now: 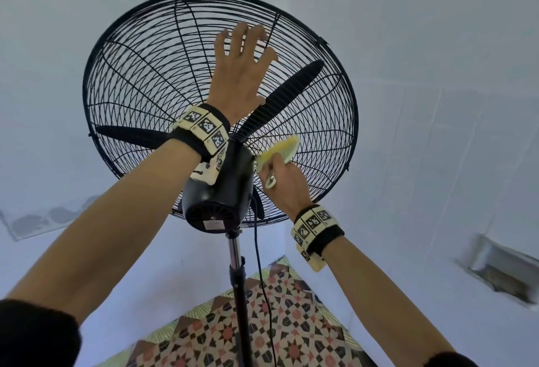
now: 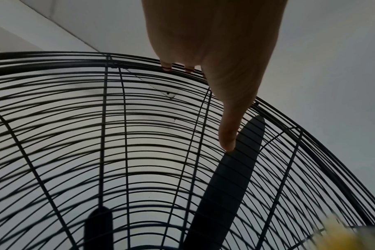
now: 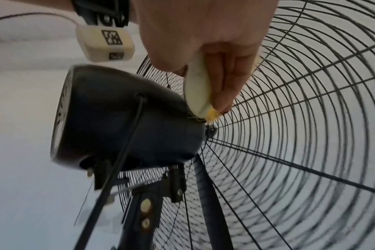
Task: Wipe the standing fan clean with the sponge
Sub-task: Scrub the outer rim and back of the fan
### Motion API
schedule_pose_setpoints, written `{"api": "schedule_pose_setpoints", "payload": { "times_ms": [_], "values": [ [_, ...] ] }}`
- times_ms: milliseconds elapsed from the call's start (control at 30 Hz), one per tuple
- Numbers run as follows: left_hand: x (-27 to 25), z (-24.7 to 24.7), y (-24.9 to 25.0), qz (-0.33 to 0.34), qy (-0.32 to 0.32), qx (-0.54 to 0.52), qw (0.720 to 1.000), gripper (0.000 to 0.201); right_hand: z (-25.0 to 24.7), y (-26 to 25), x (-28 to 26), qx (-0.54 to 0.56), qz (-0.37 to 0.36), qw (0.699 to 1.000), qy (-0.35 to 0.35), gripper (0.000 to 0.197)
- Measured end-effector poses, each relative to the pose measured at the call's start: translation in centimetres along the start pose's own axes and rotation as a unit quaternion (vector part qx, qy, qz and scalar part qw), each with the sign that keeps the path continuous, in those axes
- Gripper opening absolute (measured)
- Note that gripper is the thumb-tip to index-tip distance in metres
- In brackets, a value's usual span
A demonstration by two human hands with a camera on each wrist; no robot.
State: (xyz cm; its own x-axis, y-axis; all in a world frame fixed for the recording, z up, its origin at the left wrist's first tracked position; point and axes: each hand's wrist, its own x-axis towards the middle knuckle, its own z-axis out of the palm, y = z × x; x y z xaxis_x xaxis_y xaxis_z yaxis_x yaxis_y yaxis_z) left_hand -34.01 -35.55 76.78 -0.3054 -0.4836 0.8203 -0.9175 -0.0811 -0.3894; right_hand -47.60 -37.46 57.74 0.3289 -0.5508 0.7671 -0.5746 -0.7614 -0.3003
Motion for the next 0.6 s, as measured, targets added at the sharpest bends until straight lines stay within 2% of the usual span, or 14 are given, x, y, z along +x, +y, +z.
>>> {"api": "schedule_pose_setpoints", "payload": {
  "times_ms": [100,200,267,333,500,600],
  "values": [
    [0.1,-0.1,0.4,0.0,0.001,-0.001,1.0,0.084,-0.4,0.4,-0.3,0.024,0.015,1.0,-0.001,0.014],
    [0.0,-0.1,0.5,0.007,0.012,0.001,1.0,0.083,-1.1,0.0,0.7,0.048,-0.026,0.997,0.054,0.017],
    [-0.2,-0.1,0.5,0.008,0.017,0.003,1.0,0.083,-1.6,-0.2,1.1,0.041,-0.052,0.996,0.063,0.019],
    [-0.2,-0.1,0.4,0.005,0.017,0.002,1.0,0.083,-1.9,0.4,0.9,0.036,-0.041,0.997,0.052,0.017],
    [0.1,-0.1,0.4,-0.002,0.012,-0.001,1.0,0.083,-1.8,1.4,-0.2,-0.017,0.063,0.998,-0.017,0.019],
    [0.0,-0.1,0.5,-0.001,0.015,-0.005,1.0,0.083,-2.6,0.5,0.7,0.041,0.022,0.999,0.026,0.013]
  ]
}}
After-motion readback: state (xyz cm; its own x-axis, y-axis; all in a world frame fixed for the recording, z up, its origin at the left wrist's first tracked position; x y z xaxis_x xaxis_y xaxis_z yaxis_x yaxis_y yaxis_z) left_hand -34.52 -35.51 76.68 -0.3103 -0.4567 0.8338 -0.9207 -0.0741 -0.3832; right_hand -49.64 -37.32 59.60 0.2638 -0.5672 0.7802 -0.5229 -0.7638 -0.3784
